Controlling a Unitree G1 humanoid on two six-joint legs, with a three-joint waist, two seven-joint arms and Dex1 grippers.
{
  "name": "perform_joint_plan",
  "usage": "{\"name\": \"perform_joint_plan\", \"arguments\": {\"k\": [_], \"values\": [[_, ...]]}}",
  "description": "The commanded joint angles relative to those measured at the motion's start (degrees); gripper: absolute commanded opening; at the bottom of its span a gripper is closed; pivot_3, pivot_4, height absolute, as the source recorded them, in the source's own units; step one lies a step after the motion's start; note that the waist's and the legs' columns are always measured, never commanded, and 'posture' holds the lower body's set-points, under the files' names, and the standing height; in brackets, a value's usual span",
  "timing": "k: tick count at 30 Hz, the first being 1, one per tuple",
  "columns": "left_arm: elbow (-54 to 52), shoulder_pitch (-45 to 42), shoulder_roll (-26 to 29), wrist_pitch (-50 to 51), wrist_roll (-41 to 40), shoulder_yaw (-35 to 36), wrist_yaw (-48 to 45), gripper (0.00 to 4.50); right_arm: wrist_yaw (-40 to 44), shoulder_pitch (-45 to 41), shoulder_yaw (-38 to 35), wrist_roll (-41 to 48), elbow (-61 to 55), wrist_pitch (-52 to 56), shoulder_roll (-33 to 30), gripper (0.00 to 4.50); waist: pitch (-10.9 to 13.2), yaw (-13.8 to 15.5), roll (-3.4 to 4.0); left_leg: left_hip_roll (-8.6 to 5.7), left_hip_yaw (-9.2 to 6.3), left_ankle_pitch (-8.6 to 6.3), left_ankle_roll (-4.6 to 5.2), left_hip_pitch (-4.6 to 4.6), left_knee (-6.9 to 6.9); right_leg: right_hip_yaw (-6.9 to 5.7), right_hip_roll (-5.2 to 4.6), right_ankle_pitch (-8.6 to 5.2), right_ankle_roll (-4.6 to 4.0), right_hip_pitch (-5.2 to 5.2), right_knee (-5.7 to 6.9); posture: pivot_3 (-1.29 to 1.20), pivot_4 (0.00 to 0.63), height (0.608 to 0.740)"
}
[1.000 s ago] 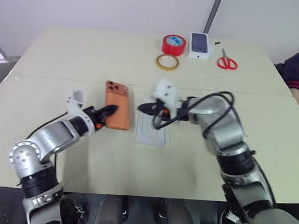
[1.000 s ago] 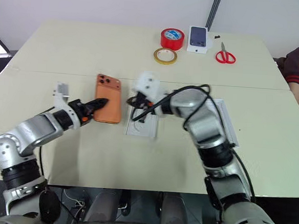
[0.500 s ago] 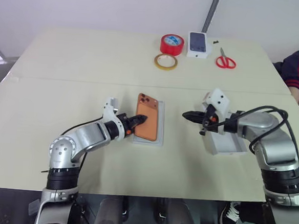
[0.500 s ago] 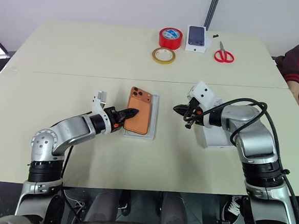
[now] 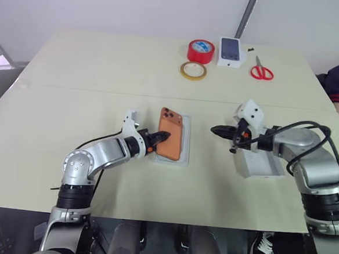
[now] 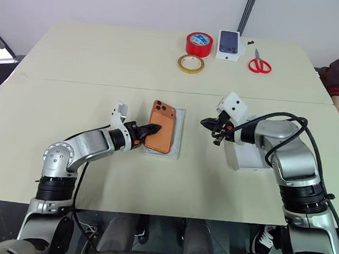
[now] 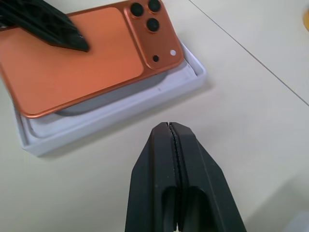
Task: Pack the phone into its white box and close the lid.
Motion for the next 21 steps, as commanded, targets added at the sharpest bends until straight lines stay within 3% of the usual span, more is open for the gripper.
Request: {"name": "perform_joint_plan", "arguments": {"k": [1, 5, 21], "values": [[-1.4, -1.8, 0.0, 0.2, -0.3, -0.5, -1.6, 2.37, -0.4, -0.3, -1.5, 1.0, 0.0, -1.6, -0.7, 0.00, 0.0, 0.0, 0.00, 0.00, 0.00, 0.00, 0.00, 0.01, 0.00, 0.00, 0.01, 0.00, 0.00, 0.00, 0.00, 0.00, 0.150, 0.736], [-1.2, -2.6, -0.1, 0.5, 0.7, -1.6, -2.2, 4.47, -0.9, -0.4, -1.0, 1.1, 0.2, -2.0, -0.5, 0.00, 0.0, 0.0, 0.00, 0.00, -0.01, 0.00, 0.00, 0.04, -0.01, -0.01, 0.03, 0.00, 0.00, 0.03, 0.01, 0.00, 0.150, 0.736], [-2.1, -5.1, 2.8, 5.1, 3.5, -3.7, -4.1, 4.47, -1.4, -0.2, 0.0, 0.8, 0.2, -2.4, -0.6, 0.00, 0.0, 0.0, 0.00, 0.00, -0.02, 0.00, 0.00, 0.06, 0.00, -0.01, 0.04, 0.00, 0.01, 0.06, 0.01, 0.00, 0.150, 0.736]]}}
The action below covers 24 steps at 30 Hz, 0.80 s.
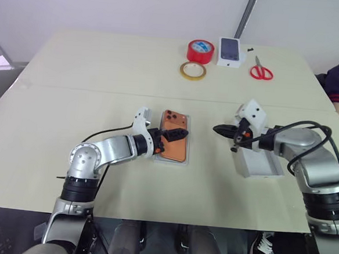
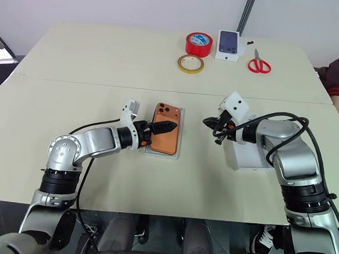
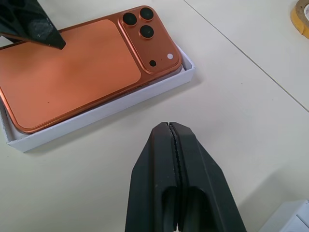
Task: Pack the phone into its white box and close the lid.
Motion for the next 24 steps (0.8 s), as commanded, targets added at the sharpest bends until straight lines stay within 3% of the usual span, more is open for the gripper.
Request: {"name": "perform_joint_plan", "arguments": {"k": [1, 9, 16, 20, 24], "values": [[-2.8, -1.3, 3.0, 2.5, 1.0, -0.4, -1.2, 4.47, -0.1, -0.1, -0.4, 0.6, -0.7, -1.1, -0.5, 0.00, 0.0, 0.0, 0.00, 0.00, 0.00, 0.00, 0.00, 0.00, 0.00, 0.00, 0.00, 0.00, 0.00, 0.00, 0.00, 0.00, 0.150, 0.736], [-9.0, -4.5, 12.0, 7.3, 5.9, -1.8, -6.1, 4.47, -0.4, -0.3, 0.5, 0.1, -0.2, -1.6, -0.3, 0.00, 0.0, -0.1, 0.02, 0.02, 0.00, 0.00, -0.02, 0.03, -0.03, 0.00, 0.10, 0.00, -0.01, -0.03, 0.02, 0.00, 0.150, 0.736], [-11.1, -7.0, 15.3, 7.9, 10.2, -1.2, -11.0, 4.47, -0.4, -1.1, 2.6, -1.0, 0.0, -2.4, -0.7, 0.00, 0.0, 0.0, 0.02, 0.01, 0.02, 0.00, -0.02, -0.01, -0.02, 0.01, -0.02, 0.00, 0.00, -0.03, -0.01, 0.00, 0.150, 0.736], [-14.0, -6.2, 21.6, 5.5, 21.0, -1.4, -16.4, 4.47, -1.0, -1.8, 6.3, -3.5, -2.1, -1.0, -1.5, 0.00, 0.1, -0.2, 0.03, 0.02, 0.03, 0.00, -0.02, -0.01, -0.05, 0.01, 0.03, 0.00, -0.01, -0.08, 0.01, 0.00, 0.150, 0.736], [-13.5, -3.2, 26.2, 0.7, 32.1, -2.5, -22.8, 3.17, -2.8, -4.0, 10.3, -6.4, -2.7, 2.2, -0.8, 0.00, 0.1, -0.3, 0.13, 0.03, 0.05, 0.00, -0.07, 0.01, -0.12, 0.01, 0.08, 0.00, -0.02, -0.16, 0.03, 0.00, 0.150, 0.736]]}}
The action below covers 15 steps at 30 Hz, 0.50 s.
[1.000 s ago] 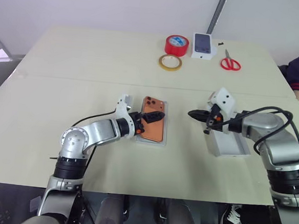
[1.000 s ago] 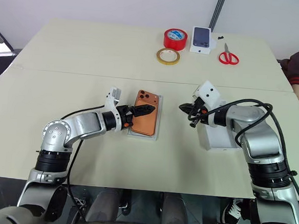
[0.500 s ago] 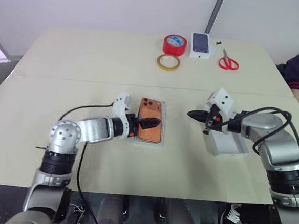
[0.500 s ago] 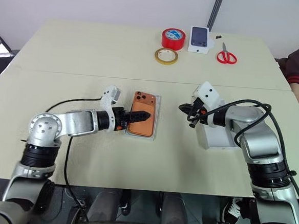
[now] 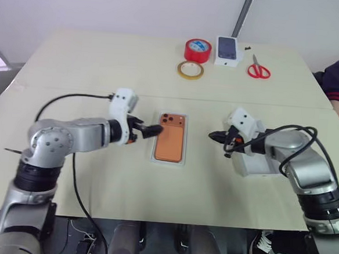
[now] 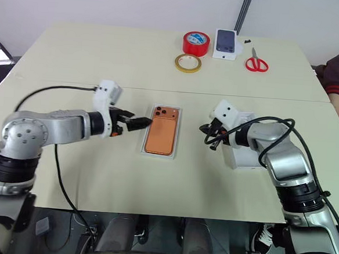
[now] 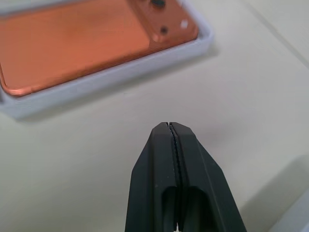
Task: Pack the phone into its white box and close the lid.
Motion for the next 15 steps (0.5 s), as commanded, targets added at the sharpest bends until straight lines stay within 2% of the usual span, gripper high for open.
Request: {"name": "perform_joint_plan", "arguments": {"k": [1, 3, 5, 6, 8, 15], "values": [[-0.7, 1.9, 2.4, -4.0, 8.7, -0.6, -5.7, 2.54, -1.8, -3.4, 2.5, -3.1, -2.2, 1.7, -0.2, 0.00, 0.0, 0.1, 0.02, 0.03, 0.01, 0.00, -0.01, -0.02, 0.00, 0.00, -0.01, 0.00, 0.00, -0.03, 0.00, 0.00, 0.150, 0.736], [-0.6, 3.1, 2.9, -5.4, 12.1, -1.0, -8.5, 1.51, -2.5, -4.3, 3.7, -4.0, -2.0, 2.8, 0.2, 0.00, 0.0, 0.3, 0.01, 0.07, 0.01, -0.03, -0.06, -0.08, 0.01, 0.00, -0.05, 0.00, 0.00, -0.08, -0.01, 0.00, 0.150, 0.736], [-0.4, 4.1, 4.7, -7.0, 18.4, -4.5, -11.5, 0.41, -2.7, -5.3, 5.8, -4.6, -2.7, 4.0, 1.0, 0.00, 0.0, 0.3, -0.01, 0.04, 0.00, -0.06, -0.11, -0.21, 0.03, -0.01, -0.11, 0.00, 0.00, -0.14, -0.03, 0.00, 0.150, 0.736], [-0.4, 4.5, 5.3, -7.8, 21.3, -6.7, -13.1, 0.03, -2.8, -5.7, 7.1, -5.2, -3.1, 4.2, 1.4, 0.00, 0.0, 0.3, -0.01, 0.02, 0.01, -0.07, -0.11, -0.24, 0.04, 0.00, -0.13, 0.00, 0.00, -0.15, -0.06, 0.00, 0.150, 0.736], [-0.7, 4.4, 5.1, -9.2, 25.2, -10.1, -16.2, 0.03, -4.5, -6.7, 9.6, -7.3, -2.9, 5.1, 2.8, 0.00, 0.0, 0.3, -0.01, 0.00, 0.03, -0.10, -0.11, -0.26, 0.03, 0.00, -0.16, 0.00, 0.00, -0.15, -0.10, 0.00, 0.150, 0.736], [1.3, 1.5, -1.7, -8.5, 32.2, -15.5, -21.5, 0.03, -6.6, -9.6, 14.1, -11.3, -1.0, 6.0, 6.9, 0.00, 0.0, 0.2, -0.01, 0.02, 0.01, -0.02, 0.02, -0.36, 0.05, -0.02, -0.13, 0.01, 0.01, -0.21, -0.05, 0.00, 0.150, 0.736]]}}
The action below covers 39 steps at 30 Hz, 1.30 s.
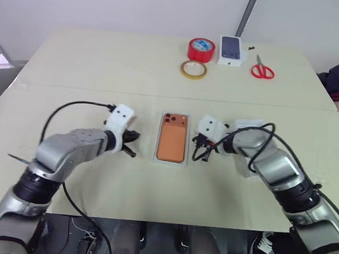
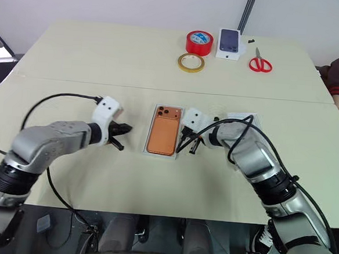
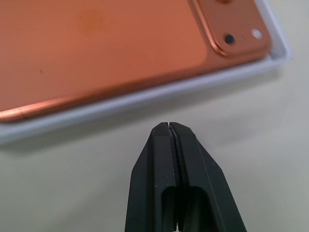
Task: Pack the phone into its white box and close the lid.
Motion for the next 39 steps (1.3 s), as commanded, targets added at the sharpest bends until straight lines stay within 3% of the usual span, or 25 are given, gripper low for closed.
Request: {"name": "perform_joint_plan", "arguments": {"k": [1, 9, 21, 39], "values": [[0.4, -1.9, -1.8, -0.3, 4.2, -2.5, -2.3, 0.03, -0.7, -2.7, 0.7, -1.5, -0.2, 0.2, 1.6, 0.00, 0.0, 0.0, 0.00, 0.00, 0.00, 0.01, 0.01, 0.01, 0.02, 0.00, 0.01, 0.00, 0.00, 0.00, 0.04, 0.00, 0.150, 0.736], [0.1, -4.0, -10.6, 1.9, 6.1, -3.2, -5.8, 0.03, 0.0, -2.7, 1.6, -2.9, -1.5, 0.6, 2.7, 0.00, 0.0, 0.1, 0.00, -0.01, 0.00, 0.03, 0.04, 0.06, 0.12, -0.01, 0.05, 0.01, 0.03, 0.08, 0.11, 0.00, 0.150, 0.736], [3.9, -9.3, -22.2, 2.2, 10.1, -11.5, -13.4, 0.03, 6.2, 7.9, -5.3, -1.1, -12.9, 2.8, -12.0, 0.00, 0.0, 1.5, 0.00, -0.07, -0.02, -0.05, 0.18, 0.02, 0.31, -0.02, 0.01, -0.03, 0.09, 0.16, 0.09, 0.00, 0.150, 0.736], [8.6, -10.6, -27.1, 1.8, 15.6, -11.2, -17.2, 0.03, 6.9, 14.3, -11.1, -1.5, -13.0, 1.6, -18.5, 0.00, 0.0, 1.6, 0.00, -0.04, -0.11, -0.18, 0.38, 0.00, 0.67, -0.03, 0.03, -0.05, 0.10, 0.30, 0.15, 0.00, 0.150, 0.736]]}}
